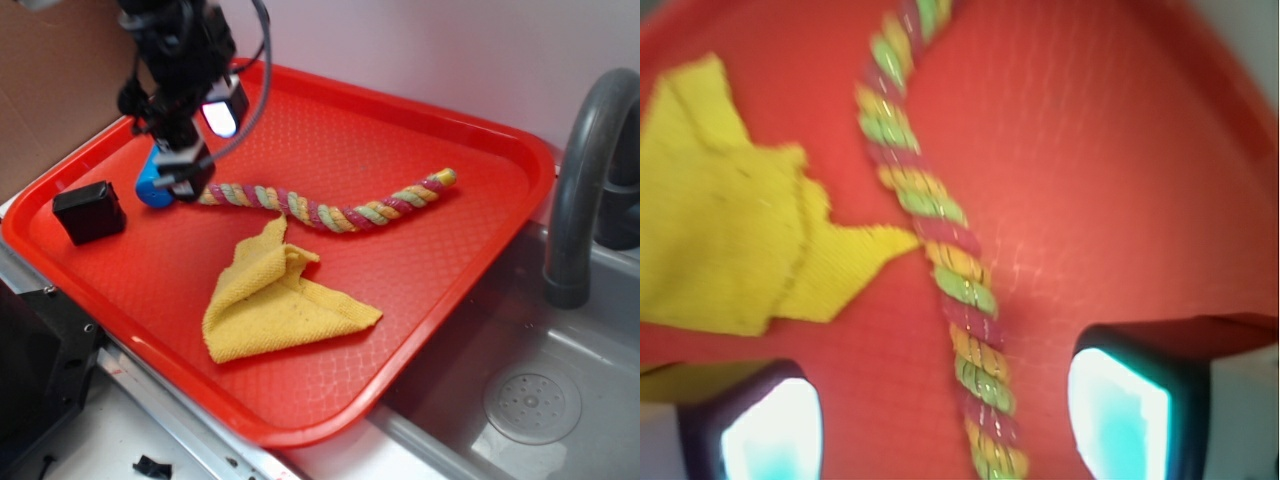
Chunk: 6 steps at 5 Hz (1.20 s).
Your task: Grab the multicolored rope.
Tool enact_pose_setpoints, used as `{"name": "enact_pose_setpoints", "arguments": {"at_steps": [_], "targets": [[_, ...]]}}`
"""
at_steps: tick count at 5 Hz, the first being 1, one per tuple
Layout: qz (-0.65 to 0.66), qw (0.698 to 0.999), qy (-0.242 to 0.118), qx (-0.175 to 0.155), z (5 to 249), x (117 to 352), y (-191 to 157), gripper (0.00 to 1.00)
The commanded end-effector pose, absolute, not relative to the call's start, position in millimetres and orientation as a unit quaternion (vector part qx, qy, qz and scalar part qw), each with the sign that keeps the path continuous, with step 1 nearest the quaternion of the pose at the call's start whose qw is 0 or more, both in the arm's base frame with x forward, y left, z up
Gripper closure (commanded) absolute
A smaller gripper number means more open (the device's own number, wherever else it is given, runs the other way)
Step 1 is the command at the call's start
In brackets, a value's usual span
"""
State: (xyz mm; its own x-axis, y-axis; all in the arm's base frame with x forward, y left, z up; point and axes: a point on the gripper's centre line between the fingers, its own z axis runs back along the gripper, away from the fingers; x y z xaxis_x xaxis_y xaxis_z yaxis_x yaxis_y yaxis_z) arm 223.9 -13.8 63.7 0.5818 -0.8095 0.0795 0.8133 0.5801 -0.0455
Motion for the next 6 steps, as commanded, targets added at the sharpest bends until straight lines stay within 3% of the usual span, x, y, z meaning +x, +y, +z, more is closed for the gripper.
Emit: {"name": "enact_pose_setpoints", "arguments": {"at_steps": [1,2,3,5,6], "targets": [[-0.463,0.885,0.005,-0.038,22.2,226.7,-18.7,0.0],[-0.463,0.886,0.01,-0.028,14.7,227.1,-21.1,0.08],[-0.47,0.882,0.016,-0.024,14.4,227.1,-25.4,1.0],[-0.456,0.89,0.023,0.006,18.9,227.4,-27.8,1.0],[-0.362,0.93,0.023,0.056,63.4,231.2,-31.7,1.0]]}}
